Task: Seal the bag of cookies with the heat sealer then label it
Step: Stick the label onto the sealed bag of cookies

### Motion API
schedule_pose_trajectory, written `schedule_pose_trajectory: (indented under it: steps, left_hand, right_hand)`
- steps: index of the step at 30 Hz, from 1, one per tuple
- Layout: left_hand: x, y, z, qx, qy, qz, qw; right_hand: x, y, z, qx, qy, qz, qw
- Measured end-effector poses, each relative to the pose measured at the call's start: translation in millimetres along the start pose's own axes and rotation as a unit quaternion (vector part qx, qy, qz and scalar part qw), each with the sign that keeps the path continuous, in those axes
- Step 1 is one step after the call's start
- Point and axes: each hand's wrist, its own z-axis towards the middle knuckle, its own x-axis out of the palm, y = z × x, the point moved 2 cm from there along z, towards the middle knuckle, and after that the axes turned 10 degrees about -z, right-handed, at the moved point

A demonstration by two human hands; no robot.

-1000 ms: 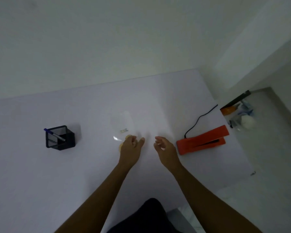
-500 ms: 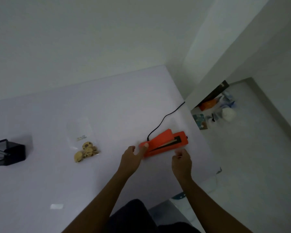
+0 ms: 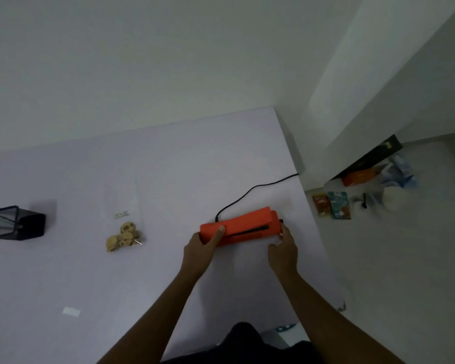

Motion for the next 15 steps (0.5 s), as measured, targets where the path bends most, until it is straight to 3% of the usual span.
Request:
schedule_pose_trajectory:
  steps: [5,15]
  left_hand:
    - [-4,-35,35,-0.005,-0.030,-0.023,0.999]
    - [-12,-88,87,-0.016,-0.004,-0.040,0.999]
  right_hand:
    - [6,36,40,-0.029,0.039,-0.015,0.999]
    - [14,80,90,-0.062,0.067,-0.068,0.994]
